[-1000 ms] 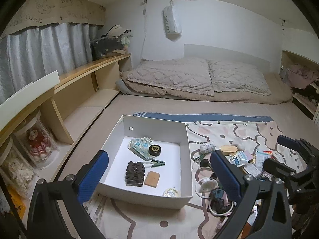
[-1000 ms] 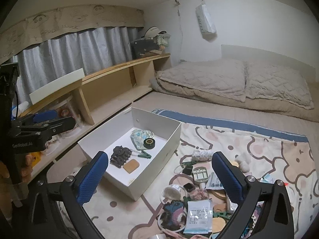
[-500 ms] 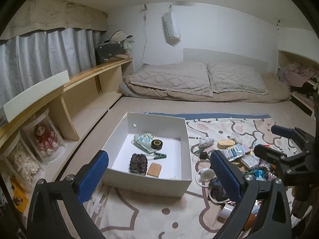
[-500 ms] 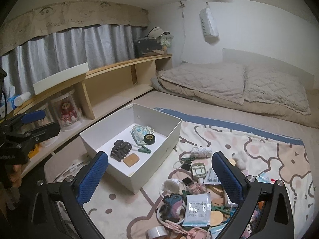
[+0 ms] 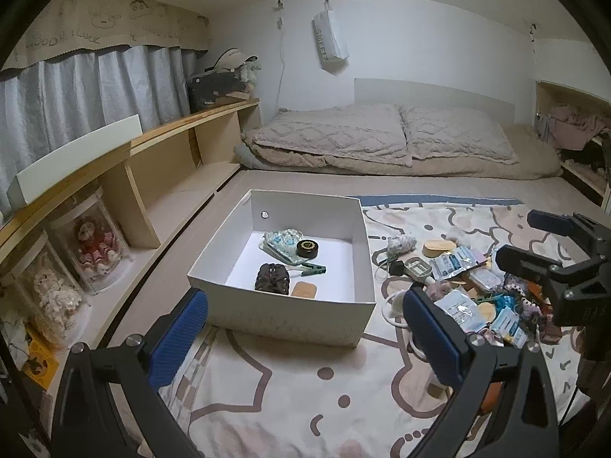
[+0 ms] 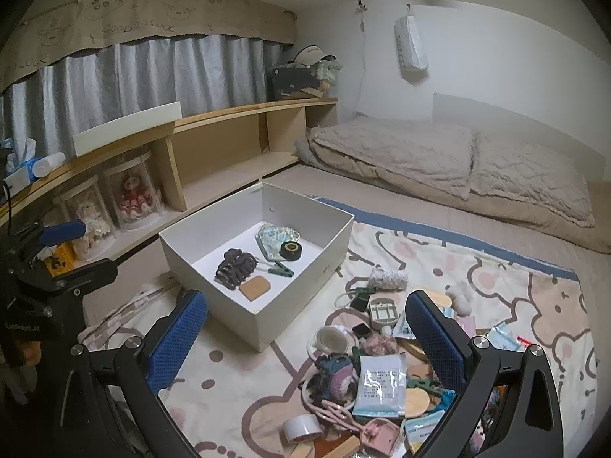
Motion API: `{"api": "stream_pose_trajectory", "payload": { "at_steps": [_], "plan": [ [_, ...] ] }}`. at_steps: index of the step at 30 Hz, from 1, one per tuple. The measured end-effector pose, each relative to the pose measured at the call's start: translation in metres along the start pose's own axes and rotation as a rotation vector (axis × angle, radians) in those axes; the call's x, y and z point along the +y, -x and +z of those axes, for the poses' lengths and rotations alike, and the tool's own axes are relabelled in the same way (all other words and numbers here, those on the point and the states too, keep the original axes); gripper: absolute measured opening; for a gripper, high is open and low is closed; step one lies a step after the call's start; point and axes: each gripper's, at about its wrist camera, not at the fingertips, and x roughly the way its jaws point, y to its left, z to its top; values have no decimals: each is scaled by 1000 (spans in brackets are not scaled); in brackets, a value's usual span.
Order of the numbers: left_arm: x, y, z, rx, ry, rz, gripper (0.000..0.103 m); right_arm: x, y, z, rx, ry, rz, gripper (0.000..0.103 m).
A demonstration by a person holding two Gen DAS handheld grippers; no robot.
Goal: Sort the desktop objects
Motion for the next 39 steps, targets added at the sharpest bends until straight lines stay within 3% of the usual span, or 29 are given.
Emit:
{"api": "stream_pose_trajectory", "payload": {
  "at_steps": [14, 39],
  "plan": [
    [-5, 1, -20, 21, -13, 28, 103, -4, 5, -19, 19, 1, -11, 103],
    [-7, 2, -21, 32, -16, 18, 103, -1, 8, -30, 28, 20, -27, 103]
  ]
}}
